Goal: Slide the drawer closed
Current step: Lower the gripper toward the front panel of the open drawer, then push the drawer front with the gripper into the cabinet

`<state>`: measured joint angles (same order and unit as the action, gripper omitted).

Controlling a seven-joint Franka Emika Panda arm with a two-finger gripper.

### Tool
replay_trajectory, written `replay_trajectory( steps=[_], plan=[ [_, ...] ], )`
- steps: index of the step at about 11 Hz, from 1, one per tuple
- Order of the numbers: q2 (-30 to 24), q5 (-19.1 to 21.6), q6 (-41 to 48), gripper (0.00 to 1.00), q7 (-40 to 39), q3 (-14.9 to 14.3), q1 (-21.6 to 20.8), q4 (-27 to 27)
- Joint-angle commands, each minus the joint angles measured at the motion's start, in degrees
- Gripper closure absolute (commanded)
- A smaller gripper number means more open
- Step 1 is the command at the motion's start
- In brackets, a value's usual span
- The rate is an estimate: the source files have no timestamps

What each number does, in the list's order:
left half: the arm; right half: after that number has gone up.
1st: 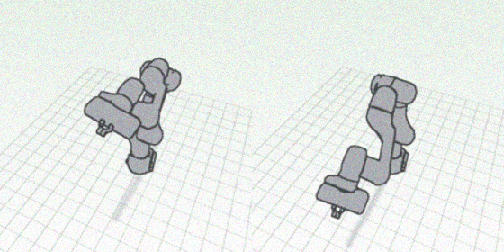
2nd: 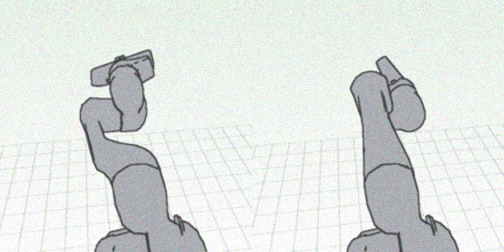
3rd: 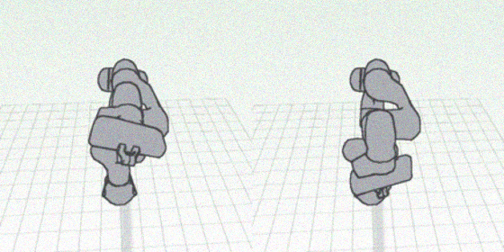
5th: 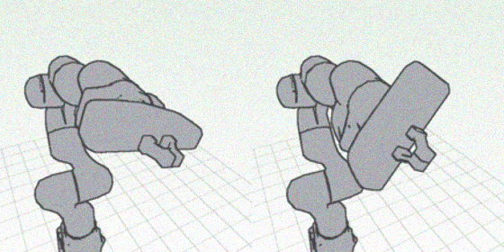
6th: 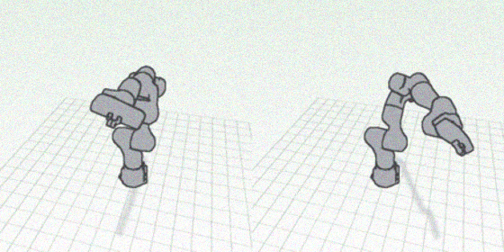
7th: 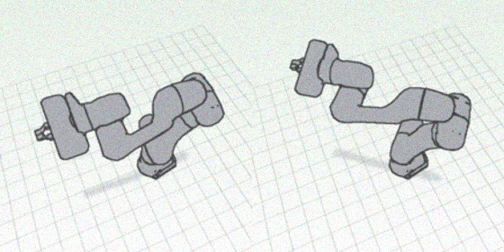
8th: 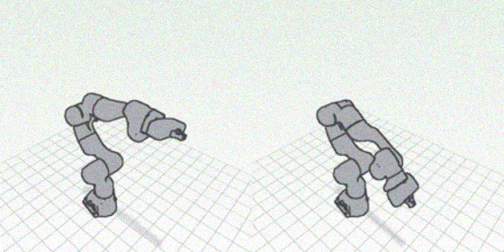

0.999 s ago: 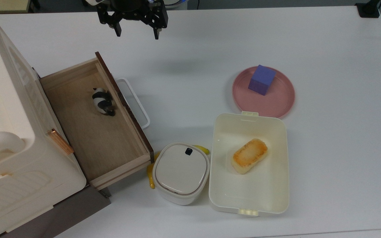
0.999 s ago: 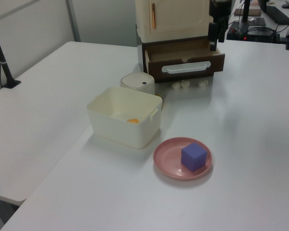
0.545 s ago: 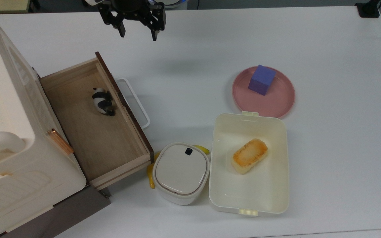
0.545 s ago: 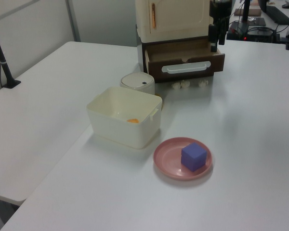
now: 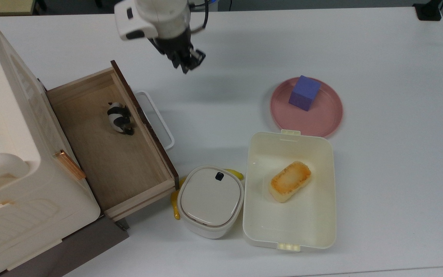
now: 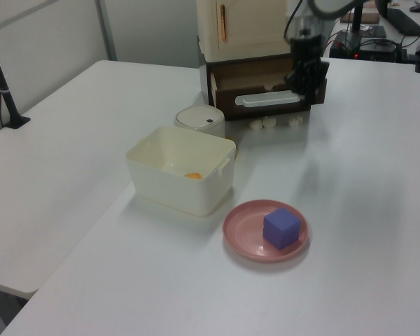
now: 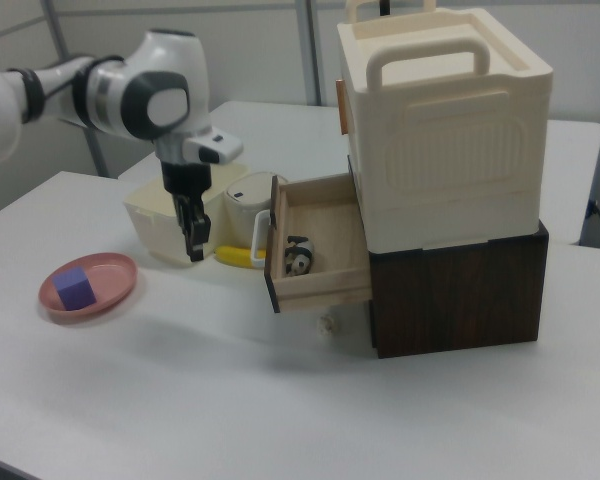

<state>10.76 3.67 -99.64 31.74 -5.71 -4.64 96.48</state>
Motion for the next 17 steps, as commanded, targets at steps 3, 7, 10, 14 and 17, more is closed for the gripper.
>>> replay_trajectory(
  steps=[3, 7, 10, 14, 17],
  plan=[
    [7.5, -1.7, -14.6, 0.77, 15.9, -0.4, 0.5, 0.1],
    [8.4, -9.0, -28.7, 0.77, 17.3, -7.4, 0.9, -0.2],
    [9.1, -10.3, -34.1, 0.76, 17.0, -11.6, 0.9, -1.3],
    [10.1, -9.7, -36.5, 0.70, 10.1, -12.7, 0.5, -1.0],
    [4.8, -4.8, -20.4, 0.48, -2.1, -12.1, -3.9, 0.4]
  ],
)
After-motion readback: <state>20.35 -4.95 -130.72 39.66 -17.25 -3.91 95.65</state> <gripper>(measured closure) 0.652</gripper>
